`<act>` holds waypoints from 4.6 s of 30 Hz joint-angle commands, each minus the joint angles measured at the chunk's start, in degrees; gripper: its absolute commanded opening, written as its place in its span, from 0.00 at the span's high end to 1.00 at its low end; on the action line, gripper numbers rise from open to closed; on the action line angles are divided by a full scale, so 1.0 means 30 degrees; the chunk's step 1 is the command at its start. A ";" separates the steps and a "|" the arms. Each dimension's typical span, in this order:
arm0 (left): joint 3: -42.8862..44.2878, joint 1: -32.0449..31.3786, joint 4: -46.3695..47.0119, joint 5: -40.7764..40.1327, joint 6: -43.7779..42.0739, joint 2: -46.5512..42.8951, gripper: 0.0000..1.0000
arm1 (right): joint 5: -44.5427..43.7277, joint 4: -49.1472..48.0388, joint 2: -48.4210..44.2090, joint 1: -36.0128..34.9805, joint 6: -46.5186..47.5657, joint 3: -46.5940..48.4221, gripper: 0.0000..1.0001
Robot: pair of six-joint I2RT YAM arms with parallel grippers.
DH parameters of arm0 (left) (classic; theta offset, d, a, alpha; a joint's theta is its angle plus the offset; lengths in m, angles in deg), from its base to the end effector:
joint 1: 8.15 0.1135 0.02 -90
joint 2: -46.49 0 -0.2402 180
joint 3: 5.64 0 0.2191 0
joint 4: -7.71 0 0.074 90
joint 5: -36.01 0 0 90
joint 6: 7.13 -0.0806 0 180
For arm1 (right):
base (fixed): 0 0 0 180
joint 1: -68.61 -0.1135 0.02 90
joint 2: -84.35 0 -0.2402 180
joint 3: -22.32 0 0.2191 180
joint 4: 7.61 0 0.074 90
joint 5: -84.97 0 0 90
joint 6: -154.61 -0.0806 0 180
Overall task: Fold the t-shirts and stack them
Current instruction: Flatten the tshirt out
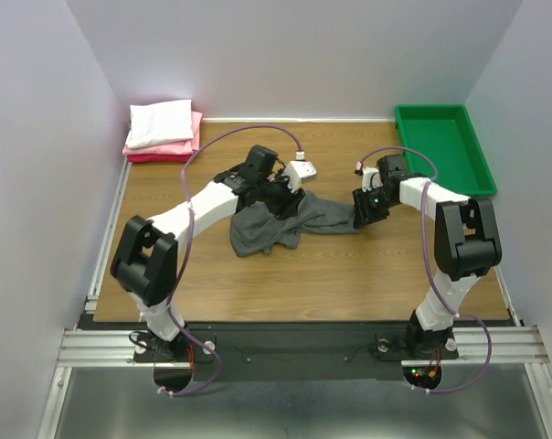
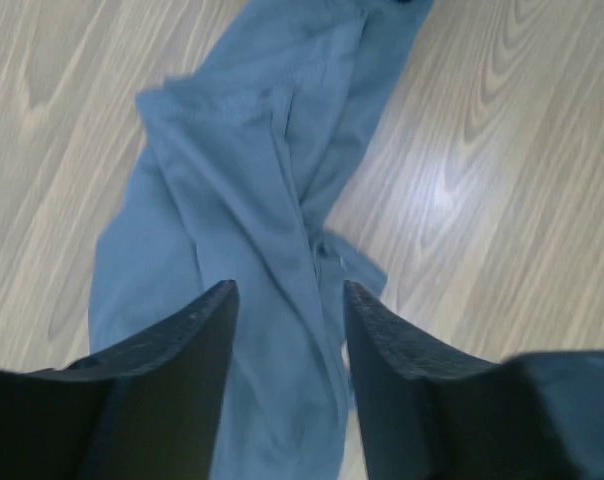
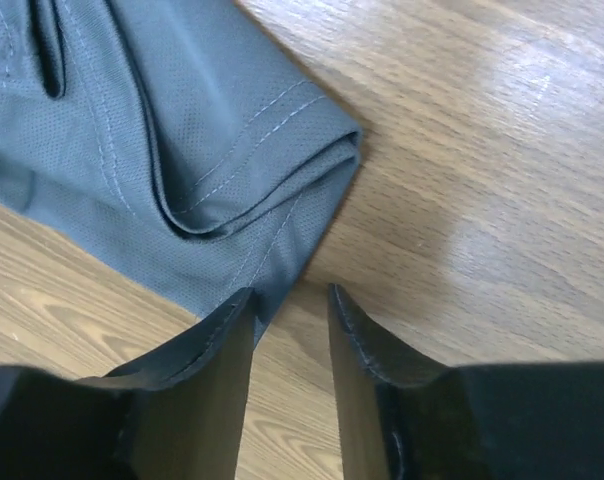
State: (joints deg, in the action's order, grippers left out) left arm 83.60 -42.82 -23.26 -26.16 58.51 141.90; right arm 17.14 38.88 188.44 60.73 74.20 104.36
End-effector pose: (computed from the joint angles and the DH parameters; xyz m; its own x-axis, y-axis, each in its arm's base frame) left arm 0.2881 -0.2450 0.2414 -0.1186 0.5255 -0.8425 0.9419 0.3280 0.0720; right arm 0.3286 0.0762 0.1259 -0.8651 -0.2755 -0.4192 -0.4136 0.8646 0.2853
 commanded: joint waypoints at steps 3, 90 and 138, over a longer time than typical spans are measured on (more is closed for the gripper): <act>0.2591 -0.1214 0.1682 -0.0284 0.1291 0.2439 0.47 | 0.0284 -0.0792 0.0634 0.0019 -0.0587 -0.0517 0.73; 0.8184 0.8273 -0.3414 0.5779 0.2376 0.0421 1.00 | 0.3865 0.0789 0.0020 0.1015 0.3016 0.0295 0.99; 1.0591 1.4224 1.1118 0.8068 1.4537 -0.7109 1.00 | -0.3668 -0.0792 -0.5548 0.0312 0.2898 2.2537 0.99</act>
State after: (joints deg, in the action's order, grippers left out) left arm 113.85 -0.59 7.08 1.42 103.88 123.17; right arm 9.95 40.43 172.68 61.41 80.95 166.85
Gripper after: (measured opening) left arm 0.025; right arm 0.023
